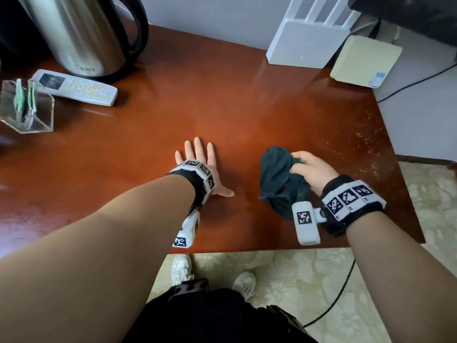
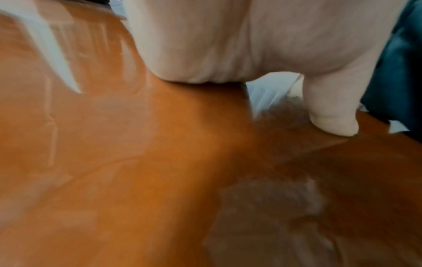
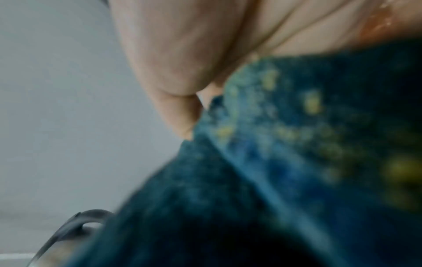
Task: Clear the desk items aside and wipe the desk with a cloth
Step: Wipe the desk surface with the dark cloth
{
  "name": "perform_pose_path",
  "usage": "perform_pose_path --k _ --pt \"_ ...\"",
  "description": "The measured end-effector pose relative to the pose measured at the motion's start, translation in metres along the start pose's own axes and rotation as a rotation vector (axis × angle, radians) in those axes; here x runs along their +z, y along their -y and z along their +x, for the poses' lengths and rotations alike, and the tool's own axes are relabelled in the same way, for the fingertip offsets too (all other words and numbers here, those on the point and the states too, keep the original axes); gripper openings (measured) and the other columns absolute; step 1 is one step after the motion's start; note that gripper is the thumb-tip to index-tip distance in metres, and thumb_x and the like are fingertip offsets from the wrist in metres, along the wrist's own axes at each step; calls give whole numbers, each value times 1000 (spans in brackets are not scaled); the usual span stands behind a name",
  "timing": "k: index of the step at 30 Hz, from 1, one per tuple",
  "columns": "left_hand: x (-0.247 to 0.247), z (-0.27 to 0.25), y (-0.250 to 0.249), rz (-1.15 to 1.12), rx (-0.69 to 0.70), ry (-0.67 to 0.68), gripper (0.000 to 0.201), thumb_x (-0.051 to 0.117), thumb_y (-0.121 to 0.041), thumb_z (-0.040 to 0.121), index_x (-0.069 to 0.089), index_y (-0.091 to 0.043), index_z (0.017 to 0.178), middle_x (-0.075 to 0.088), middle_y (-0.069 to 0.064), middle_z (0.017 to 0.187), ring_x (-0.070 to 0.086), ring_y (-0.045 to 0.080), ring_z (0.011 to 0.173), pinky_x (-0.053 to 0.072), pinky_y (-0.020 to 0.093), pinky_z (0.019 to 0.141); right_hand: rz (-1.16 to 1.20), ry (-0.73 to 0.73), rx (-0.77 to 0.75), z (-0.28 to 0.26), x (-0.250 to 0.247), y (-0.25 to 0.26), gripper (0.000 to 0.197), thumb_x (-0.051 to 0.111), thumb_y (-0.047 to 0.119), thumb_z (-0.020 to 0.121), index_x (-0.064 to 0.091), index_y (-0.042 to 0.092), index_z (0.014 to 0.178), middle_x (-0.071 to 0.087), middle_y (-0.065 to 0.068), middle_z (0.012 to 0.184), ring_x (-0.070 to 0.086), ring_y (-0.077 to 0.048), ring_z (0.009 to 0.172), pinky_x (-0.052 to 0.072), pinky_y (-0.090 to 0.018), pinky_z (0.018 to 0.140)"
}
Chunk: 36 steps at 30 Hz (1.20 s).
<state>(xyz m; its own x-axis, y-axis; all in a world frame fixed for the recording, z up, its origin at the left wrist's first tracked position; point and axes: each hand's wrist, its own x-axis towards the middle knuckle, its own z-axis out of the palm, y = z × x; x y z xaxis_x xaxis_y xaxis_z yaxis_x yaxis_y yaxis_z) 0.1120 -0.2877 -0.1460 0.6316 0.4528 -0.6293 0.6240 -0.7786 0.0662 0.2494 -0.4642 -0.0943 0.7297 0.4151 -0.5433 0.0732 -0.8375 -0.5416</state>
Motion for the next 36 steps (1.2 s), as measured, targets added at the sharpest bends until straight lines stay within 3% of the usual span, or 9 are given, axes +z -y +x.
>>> perform_pose_path --k 3,5,8,11,14,19,25,30,36 --pt "1 0 0 -7 9 -17 135 59 -80 60 -22 -14 146 -27 17 152 -21 38 141 -4 57 113 -290 -110 13 -4 8 -2 40 37 18 97 41 22 136 36 -8 146 44 -29 125 37 -34 102" --pt "2 -1 1 -8 17 -24 134 59 -80 60 -21 -15 146 -27 17 152 -21 38 141 -5 57 113 -390 -140 -40 -12 21 0 48 34 31 99 26 26 146 22 -4 153 33 -30 135 31 -38 108" --pt "3 0 2 -9 25 -25 134 59 -79 60 -21 -15 146 -27 17 152 -22 38 141 -6 57 112 -556 -27 -68 -23 53 -1 64 36 49 95 7 33 149 8 2 157 15 -28 142 23 -44 113" --pt "3 0 3 -9 23 -23 134 59 -80 60 -21 -16 146 -28 16 152 -22 38 141 -6 57 112 -722 -71 -82 -28 79 -1 62 33 46 97 0 34 149 -1 0 158 3 -27 145 14 -45 115" --pt "3 -1 2 -2 23 -28 133 58 -81 60 -21 -16 146 -28 17 152 -22 38 141 -6 56 113 -718 -91 -63 -30 87 0 59 29 40 99 -3 34 149 -7 0 158 -5 -26 146 7 -45 116" --pt "3 -3 2 -3 26 -44 133 58 -80 60 -20 -17 147 -26 17 152 -21 38 141 -5 56 113 -718 -89 -120 -32 85 -9 58 29 34 100 -3 35 148 -12 2 158 -10 -23 146 1 -43 118" --pt "6 -7 2 9 30 -67 128 55 -81 62 -18 -20 147 -25 14 153 -22 35 142 -7 54 114 -608 -142 -187 -38 89 -18 61 35 18 98 6 36 149 -7 3 159 -7 -22 146 -1 -41 119" --pt "11 -17 -3 -29 -6 -78 120 55 -78 66 -17 -28 147 -29 10 153 -27 30 141 -12 49 115 -569 -128 -247 -43 77 -41 58 35 17 99 10 37 148 -2 4 159 -1 -21 146 4 -40 117" --pt "13 -36 -34 10 -60 -128 98 49 -67 81 -9 -28 149 -25 11 154 -24 31 142 -8 50 116 -543 -173 -186 -52 40 -95 56 33 23 100 8 40 147 2 6 158 8 -23 145 13 -42 116"
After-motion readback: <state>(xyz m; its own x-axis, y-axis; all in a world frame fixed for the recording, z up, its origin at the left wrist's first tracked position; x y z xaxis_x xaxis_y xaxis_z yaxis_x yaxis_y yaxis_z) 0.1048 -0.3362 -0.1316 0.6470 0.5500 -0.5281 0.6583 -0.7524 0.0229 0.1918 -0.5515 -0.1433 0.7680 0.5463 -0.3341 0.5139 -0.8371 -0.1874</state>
